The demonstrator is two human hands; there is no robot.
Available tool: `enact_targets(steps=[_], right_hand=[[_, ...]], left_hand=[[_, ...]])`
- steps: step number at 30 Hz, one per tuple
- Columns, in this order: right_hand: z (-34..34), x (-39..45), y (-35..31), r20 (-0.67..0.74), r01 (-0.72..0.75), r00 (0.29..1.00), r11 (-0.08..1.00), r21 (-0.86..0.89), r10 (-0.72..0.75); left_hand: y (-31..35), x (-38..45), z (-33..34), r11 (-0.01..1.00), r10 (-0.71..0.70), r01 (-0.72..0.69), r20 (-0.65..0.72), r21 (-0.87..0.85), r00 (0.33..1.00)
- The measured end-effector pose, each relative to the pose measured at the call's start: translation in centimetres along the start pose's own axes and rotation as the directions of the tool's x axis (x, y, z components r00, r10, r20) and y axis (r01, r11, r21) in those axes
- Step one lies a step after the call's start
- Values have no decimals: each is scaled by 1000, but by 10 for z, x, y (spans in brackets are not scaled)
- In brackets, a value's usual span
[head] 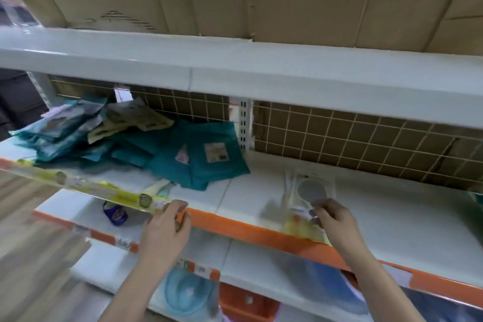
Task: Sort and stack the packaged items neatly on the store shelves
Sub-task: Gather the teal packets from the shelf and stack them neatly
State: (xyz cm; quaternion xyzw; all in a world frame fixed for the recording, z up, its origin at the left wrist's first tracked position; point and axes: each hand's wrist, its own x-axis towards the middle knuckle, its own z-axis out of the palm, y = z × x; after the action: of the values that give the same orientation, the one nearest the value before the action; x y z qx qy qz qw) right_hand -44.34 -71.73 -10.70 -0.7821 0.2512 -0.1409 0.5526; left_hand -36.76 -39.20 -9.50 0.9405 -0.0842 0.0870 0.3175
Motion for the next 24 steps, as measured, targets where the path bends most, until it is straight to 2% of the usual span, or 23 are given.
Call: enact_targets(steps=[4,10,16,20,24], right_hand=[[60,-11,-20,52,-25,998,999,42,23],[134,-11,-51,130,-14,991,997,-82,24],[179,18,-83,181,107,981,966,-237,-64],[208,47,-90,208,53,978,959,-280,7],[234,82,-95,264,115,965,906,-406,-4]], left_hand=[[-52,15,-34,999,-26,26,-27,-25,999],[-104,52,-69,995,-94,95,-37,16,995],[-114,90,-71,994,-107,106,11,21,994],[-114,119,-60,994,-99,98,9,47,995],[-110,149,-43,990,-71,66,37,126,997]])
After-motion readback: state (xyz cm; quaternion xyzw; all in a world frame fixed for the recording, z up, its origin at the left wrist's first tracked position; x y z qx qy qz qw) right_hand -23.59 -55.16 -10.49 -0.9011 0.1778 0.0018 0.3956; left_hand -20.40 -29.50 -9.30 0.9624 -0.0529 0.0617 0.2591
